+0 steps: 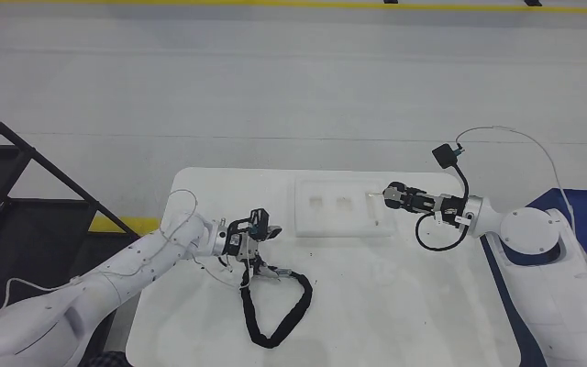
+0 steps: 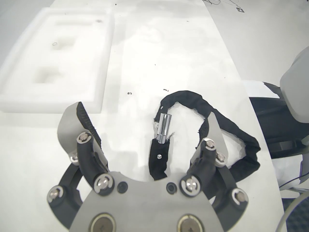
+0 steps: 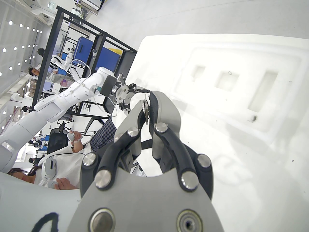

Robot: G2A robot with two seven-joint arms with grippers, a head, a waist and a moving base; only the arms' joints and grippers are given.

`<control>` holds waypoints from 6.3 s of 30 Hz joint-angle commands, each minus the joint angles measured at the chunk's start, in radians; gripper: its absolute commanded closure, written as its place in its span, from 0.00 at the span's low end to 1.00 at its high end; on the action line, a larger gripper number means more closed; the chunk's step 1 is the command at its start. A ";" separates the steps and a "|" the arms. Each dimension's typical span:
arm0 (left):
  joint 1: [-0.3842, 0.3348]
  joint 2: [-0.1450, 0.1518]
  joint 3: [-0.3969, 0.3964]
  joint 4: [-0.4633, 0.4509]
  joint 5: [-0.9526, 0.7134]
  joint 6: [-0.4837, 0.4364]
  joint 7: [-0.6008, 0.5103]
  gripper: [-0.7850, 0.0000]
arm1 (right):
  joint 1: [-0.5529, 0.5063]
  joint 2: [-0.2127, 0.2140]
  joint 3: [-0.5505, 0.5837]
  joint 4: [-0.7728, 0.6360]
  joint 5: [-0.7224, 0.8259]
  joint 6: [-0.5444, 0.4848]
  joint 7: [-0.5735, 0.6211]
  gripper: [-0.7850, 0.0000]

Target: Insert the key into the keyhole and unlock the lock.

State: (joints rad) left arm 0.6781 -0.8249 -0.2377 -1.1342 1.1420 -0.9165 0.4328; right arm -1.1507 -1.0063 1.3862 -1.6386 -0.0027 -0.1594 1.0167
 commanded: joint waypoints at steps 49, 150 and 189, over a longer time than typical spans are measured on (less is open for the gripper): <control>0.116 -0.074 -0.130 0.056 0.353 0.108 0.281 1.00 | 0.000 0.000 0.000 0.000 0.000 0.000 0.000 1.00; 0.437 -0.120 -0.480 -0.511 0.381 0.730 0.222 1.00 | 0.065 0.052 -0.177 -0.711 -0.385 0.763 0.175 1.00; 0.481 -0.164 -0.568 -0.534 0.473 0.652 0.173 1.00 | 0.124 0.065 -0.280 -0.711 -0.481 0.750 0.212 1.00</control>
State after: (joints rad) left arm 1.1579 -0.9881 -0.8038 -1.6673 1.6115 -0.2627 0.6060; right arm -1.0273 -0.9419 1.1087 -2.3500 -0.4818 0.5900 1.2300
